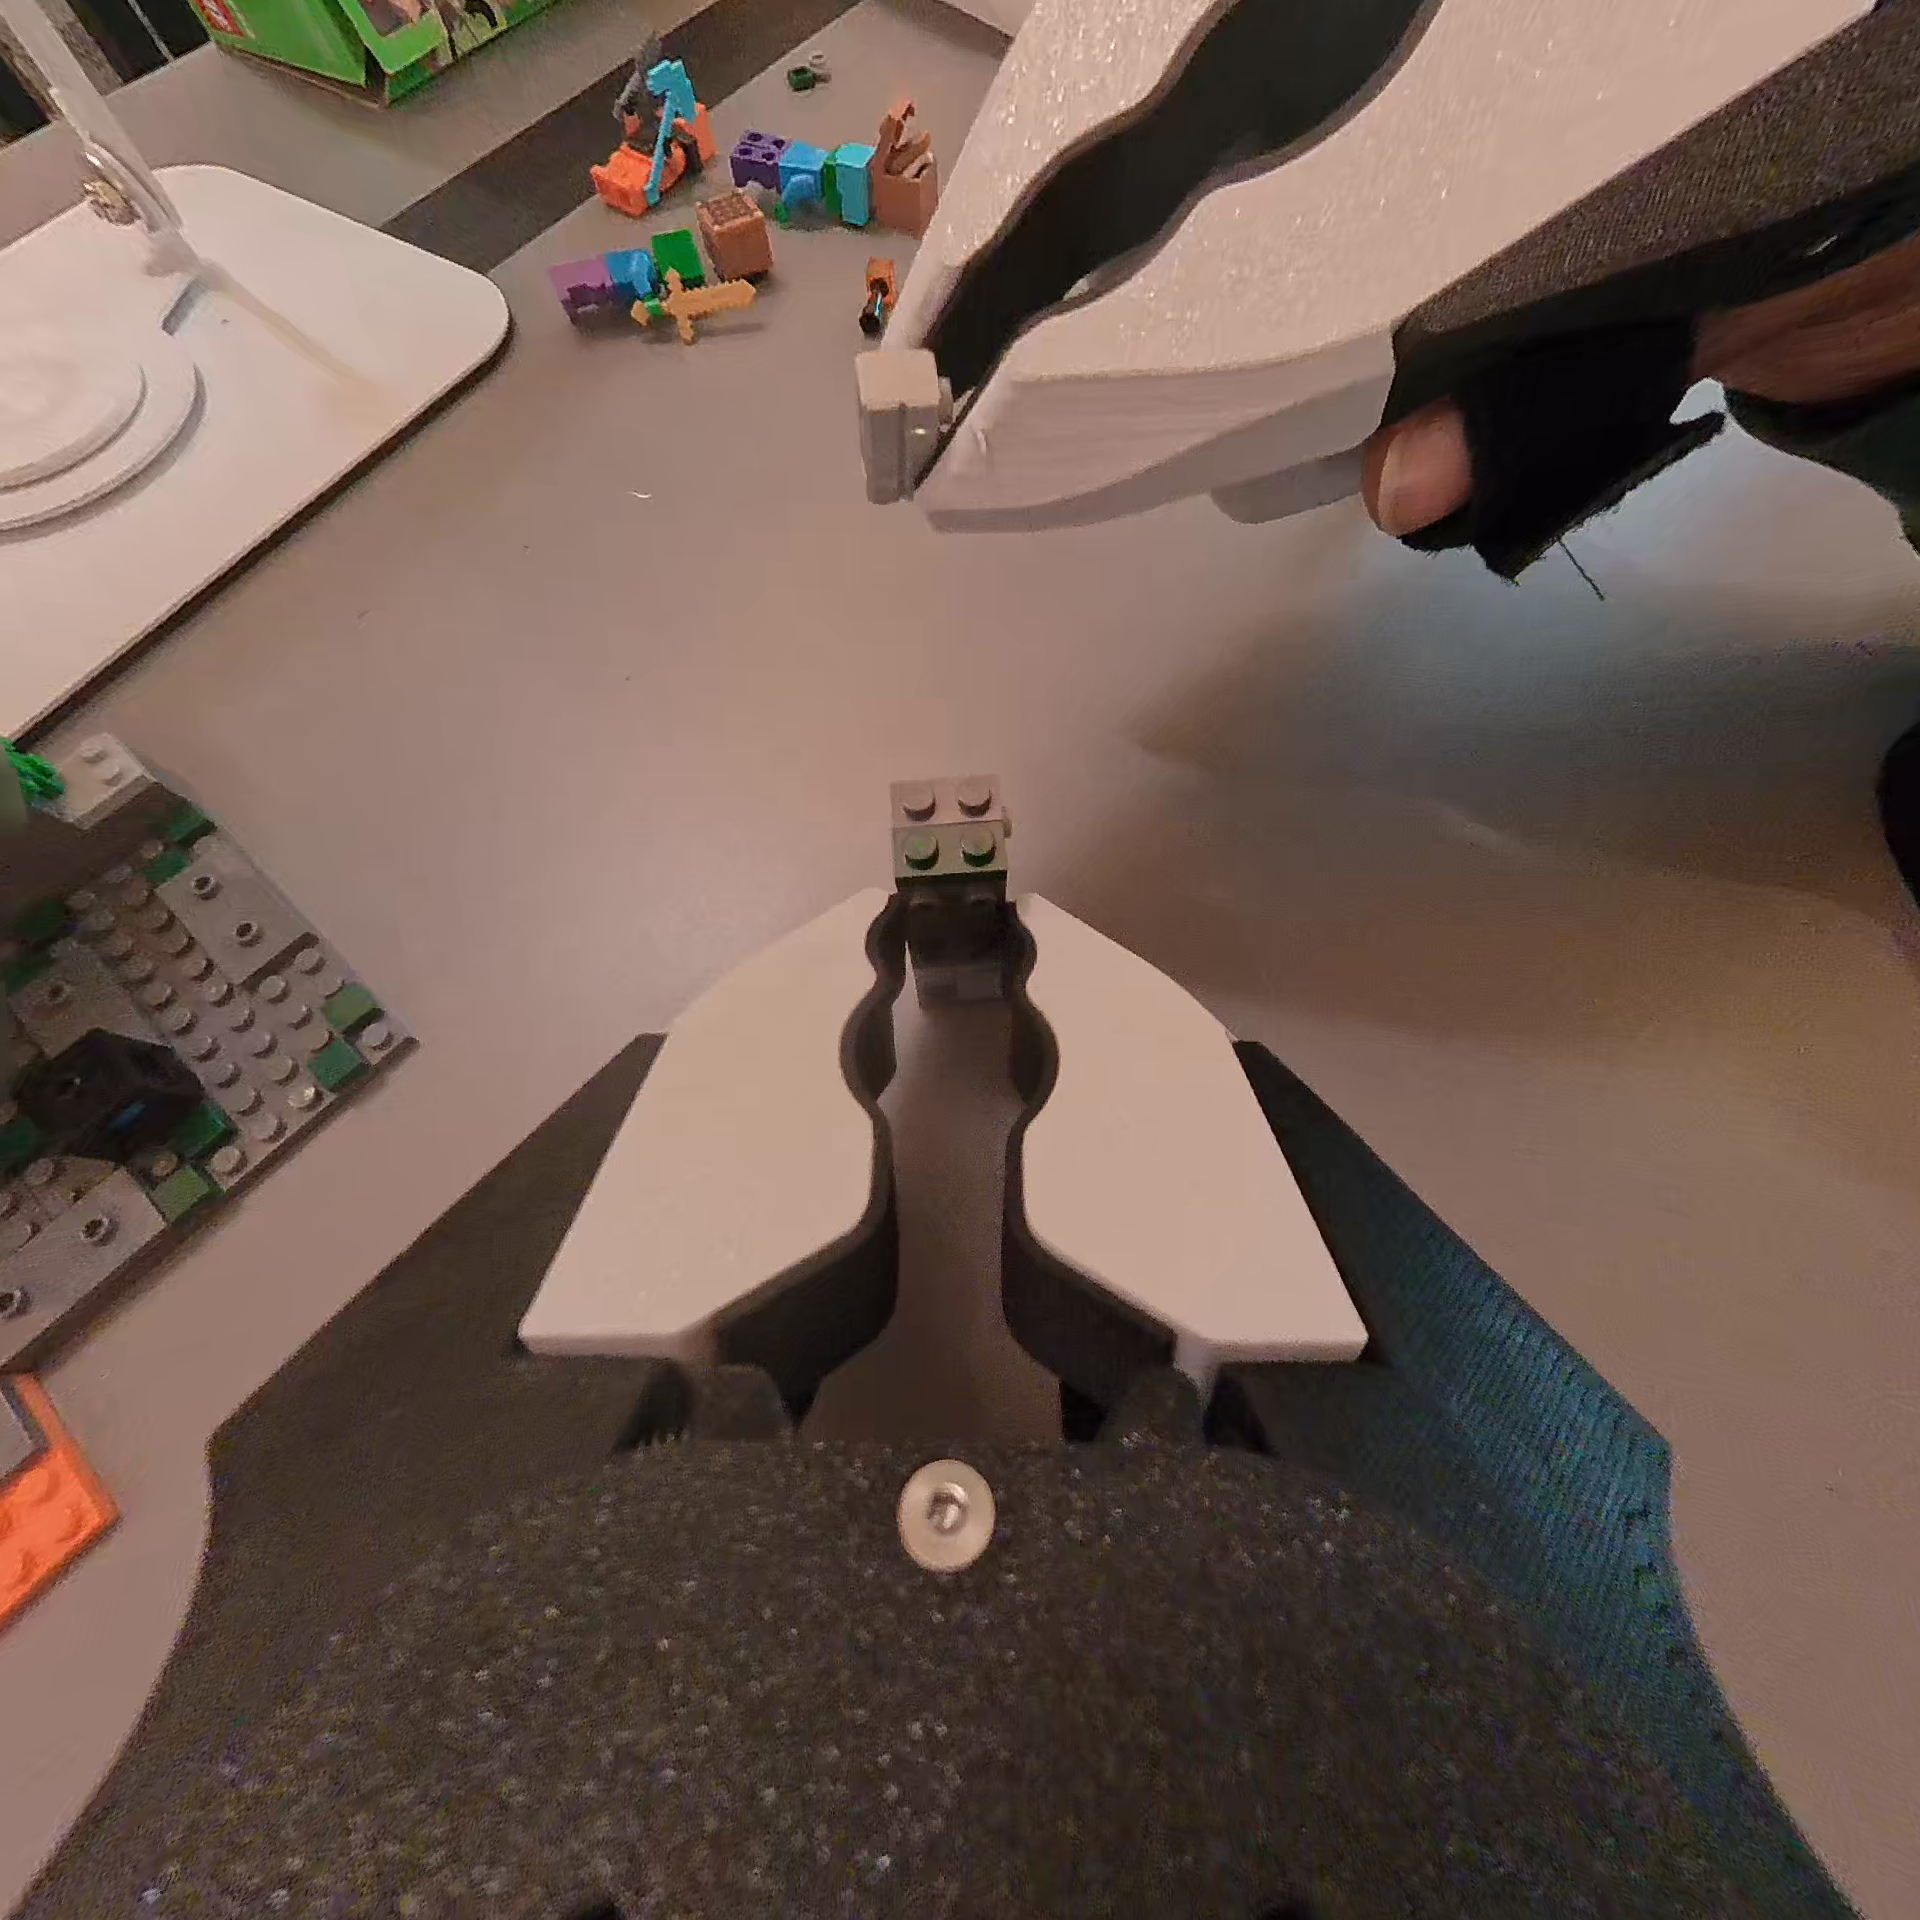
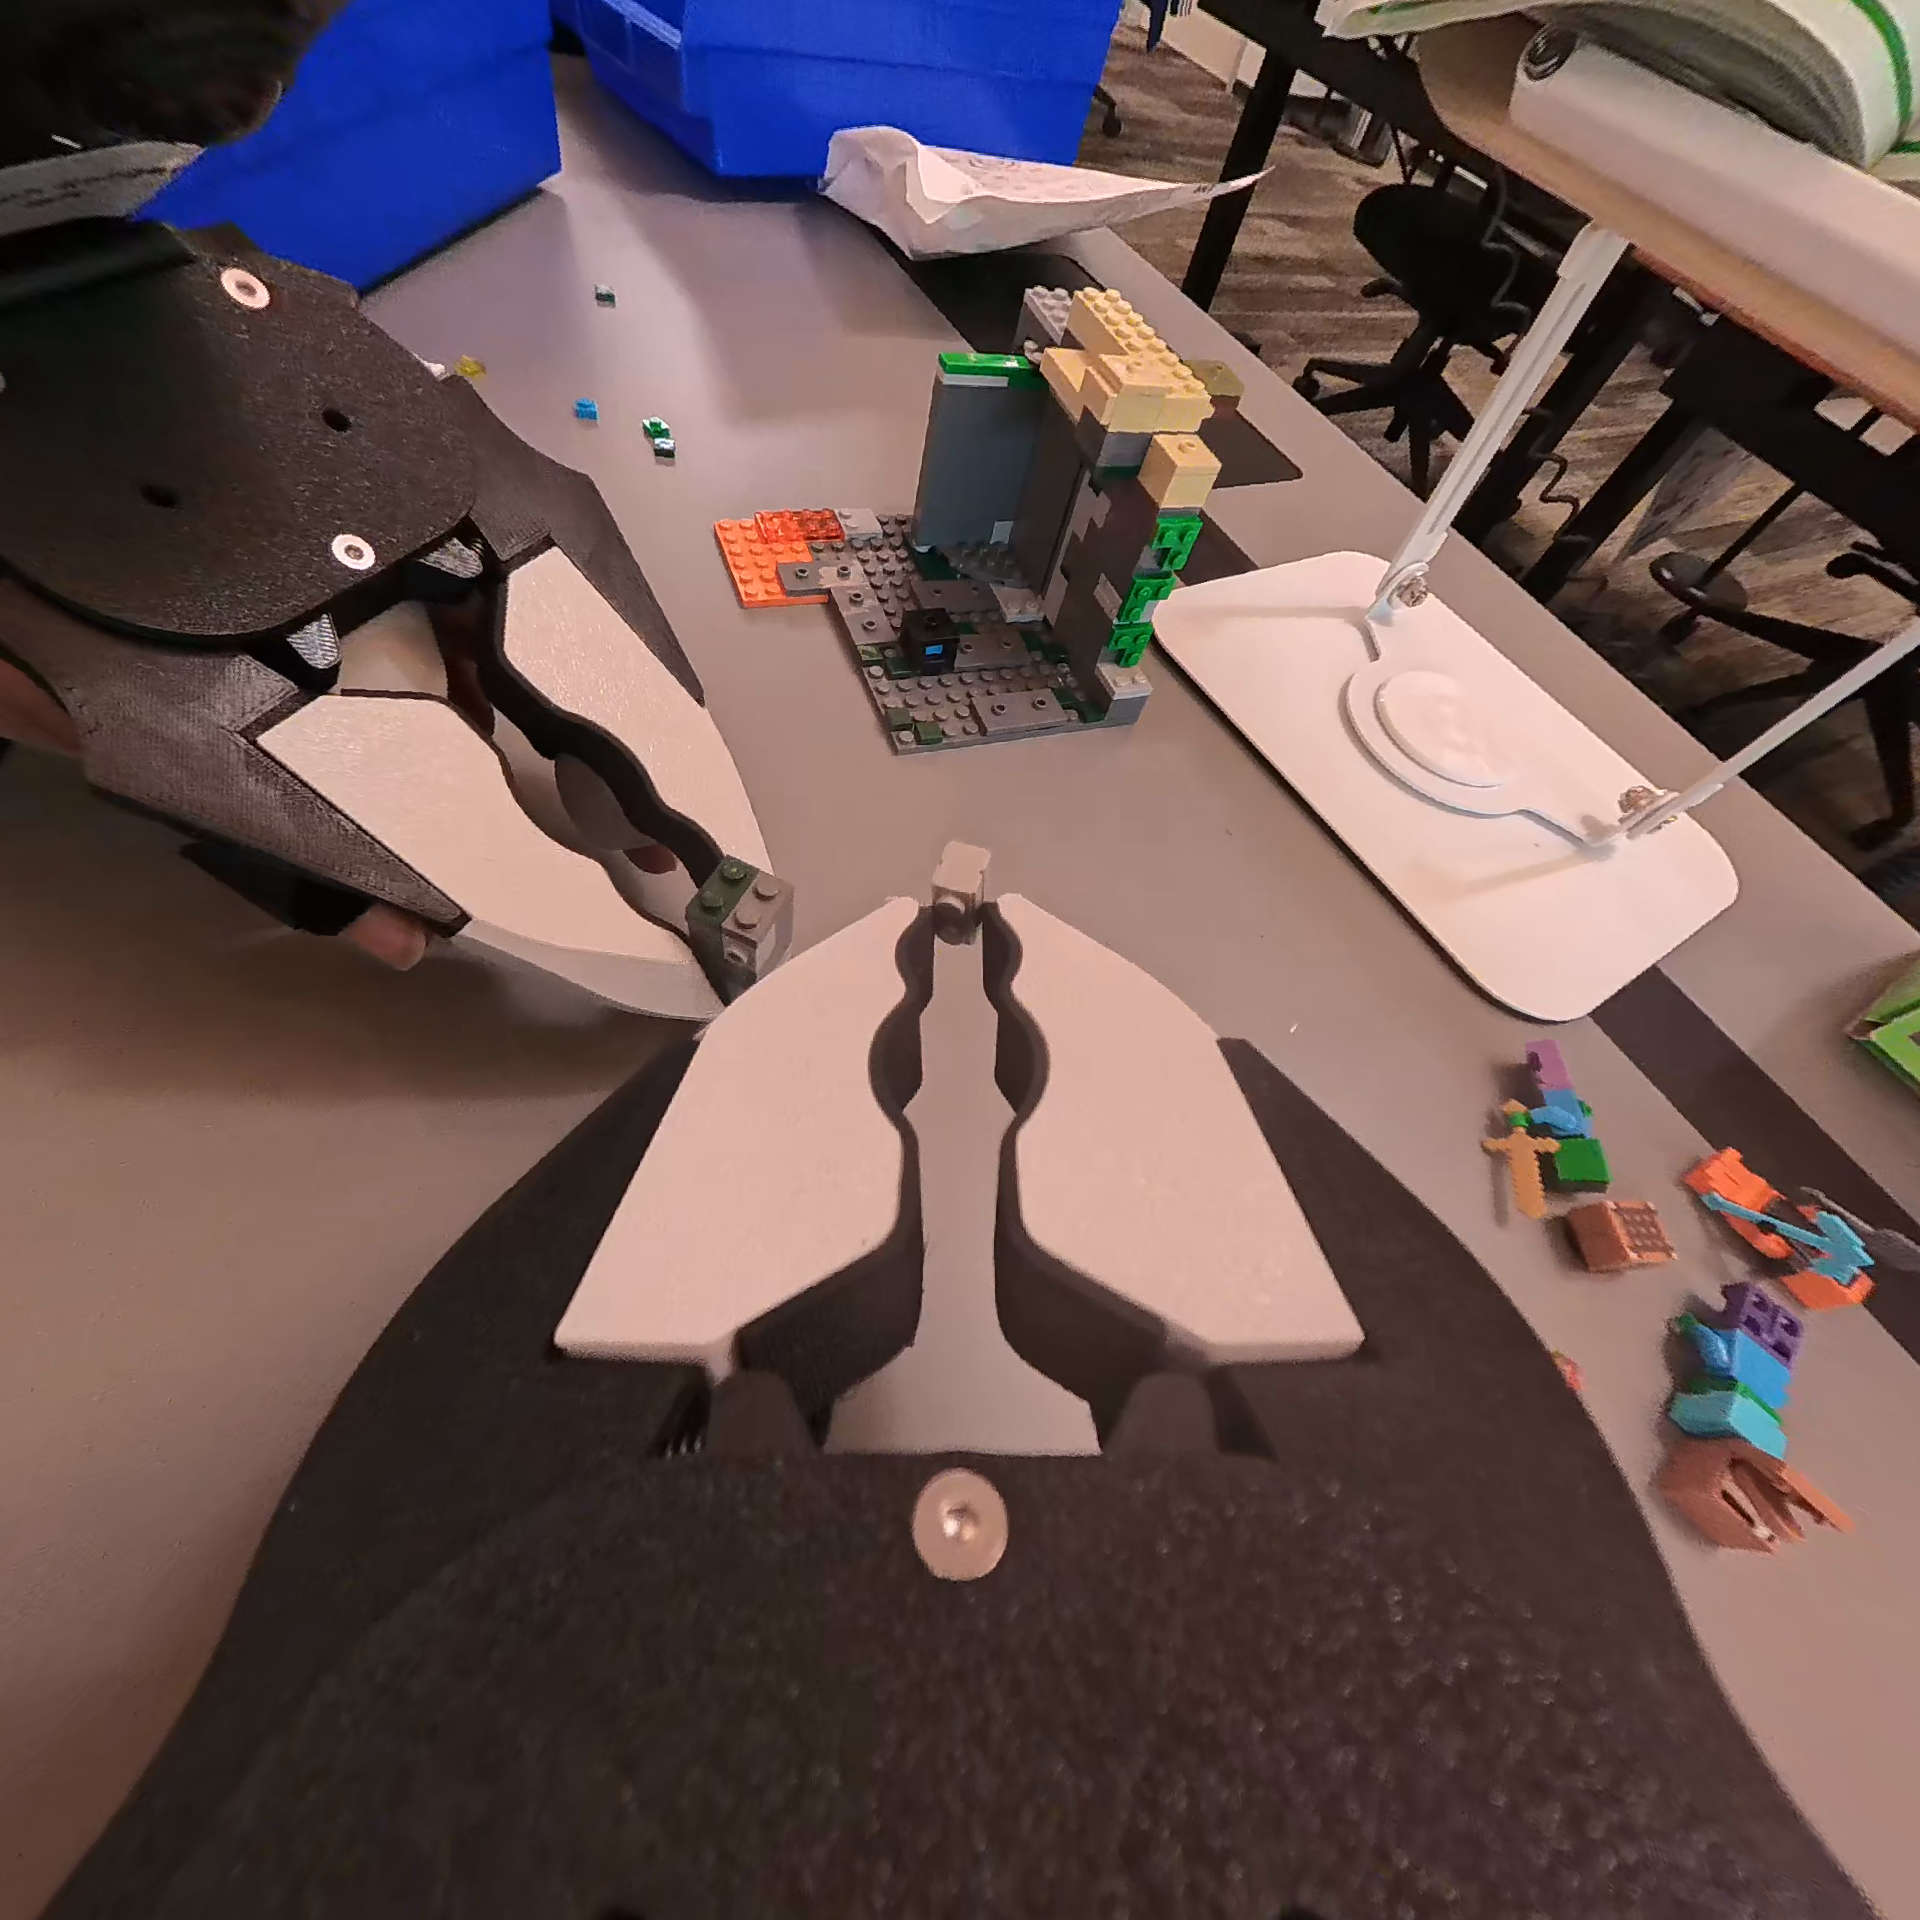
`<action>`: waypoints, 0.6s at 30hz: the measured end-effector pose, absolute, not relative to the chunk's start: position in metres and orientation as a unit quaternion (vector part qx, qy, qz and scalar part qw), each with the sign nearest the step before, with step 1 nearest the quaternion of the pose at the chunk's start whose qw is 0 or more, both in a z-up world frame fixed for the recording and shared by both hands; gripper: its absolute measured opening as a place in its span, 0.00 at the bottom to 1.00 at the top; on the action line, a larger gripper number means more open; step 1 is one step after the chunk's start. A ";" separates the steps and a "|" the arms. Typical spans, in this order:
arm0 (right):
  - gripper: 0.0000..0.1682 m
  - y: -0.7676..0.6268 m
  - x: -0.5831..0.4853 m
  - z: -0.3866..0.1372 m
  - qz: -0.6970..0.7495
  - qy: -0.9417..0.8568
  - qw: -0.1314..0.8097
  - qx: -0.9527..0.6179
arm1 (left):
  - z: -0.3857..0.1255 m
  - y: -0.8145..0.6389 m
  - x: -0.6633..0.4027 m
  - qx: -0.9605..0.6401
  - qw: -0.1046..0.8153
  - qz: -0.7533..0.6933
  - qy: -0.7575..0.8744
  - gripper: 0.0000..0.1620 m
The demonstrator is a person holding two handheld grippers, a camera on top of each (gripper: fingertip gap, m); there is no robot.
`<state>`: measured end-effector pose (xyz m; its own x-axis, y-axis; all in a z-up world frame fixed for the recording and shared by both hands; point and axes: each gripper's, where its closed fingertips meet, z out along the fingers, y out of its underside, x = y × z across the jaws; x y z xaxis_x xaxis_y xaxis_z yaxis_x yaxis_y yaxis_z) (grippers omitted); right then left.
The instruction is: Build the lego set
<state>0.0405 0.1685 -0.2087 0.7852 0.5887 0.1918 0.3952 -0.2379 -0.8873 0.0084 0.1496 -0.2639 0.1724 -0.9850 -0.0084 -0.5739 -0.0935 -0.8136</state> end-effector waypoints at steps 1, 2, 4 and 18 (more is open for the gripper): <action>0.05 0.169 0.040 -0.209 0.091 -0.315 0.531 -0.782 | -0.264 0.149 0.008 -0.679 0.352 -0.291 0.575 0.10; 0.05 0.169 0.040 -0.209 0.091 -0.315 0.531 -0.782 | -0.264 0.149 0.008 -0.678 0.352 -0.291 0.576 0.10; 0.05 0.169 0.040 -0.209 0.092 -0.314 0.531 -0.782 | -0.264 0.148 0.008 -0.676 0.351 -0.292 0.578 0.10; 0.05 0.166 0.039 -0.208 0.102 -0.319 0.531 -0.778 | -0.264 0.142 0.008 -0.664 0.344 -0.300 0.592 0.15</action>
